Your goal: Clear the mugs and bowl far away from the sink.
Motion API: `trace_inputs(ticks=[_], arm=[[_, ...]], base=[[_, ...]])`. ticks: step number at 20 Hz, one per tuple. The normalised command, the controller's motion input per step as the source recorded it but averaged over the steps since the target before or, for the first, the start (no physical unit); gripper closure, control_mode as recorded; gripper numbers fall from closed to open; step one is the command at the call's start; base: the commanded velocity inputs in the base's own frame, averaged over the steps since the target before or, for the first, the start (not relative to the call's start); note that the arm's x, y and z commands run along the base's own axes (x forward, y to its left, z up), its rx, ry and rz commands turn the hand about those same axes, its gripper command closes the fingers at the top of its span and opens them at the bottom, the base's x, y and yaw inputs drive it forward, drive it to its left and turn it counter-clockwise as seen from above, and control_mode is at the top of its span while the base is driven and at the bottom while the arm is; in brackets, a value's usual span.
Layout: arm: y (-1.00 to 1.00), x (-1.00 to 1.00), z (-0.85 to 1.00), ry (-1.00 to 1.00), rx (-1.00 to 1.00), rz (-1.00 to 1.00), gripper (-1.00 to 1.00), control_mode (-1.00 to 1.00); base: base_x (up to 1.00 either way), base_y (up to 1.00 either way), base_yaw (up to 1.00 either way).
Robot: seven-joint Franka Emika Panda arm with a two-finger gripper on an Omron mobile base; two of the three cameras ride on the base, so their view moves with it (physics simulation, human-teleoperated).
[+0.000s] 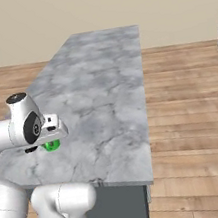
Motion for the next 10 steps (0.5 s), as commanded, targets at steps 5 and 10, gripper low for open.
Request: trace_inputs(ticks=[5, 10], arm=[[0.00, 0.28, -0.27, -0.01, 0.00, 0.06, 1.00, -1.00], [0.00, 0.36, -0.31, 0.00, 0.00, 0.04, 1.00, -1.00]], base=[[0.00, 0.00, 0.00], [0.00, 0.00, 0.00]])
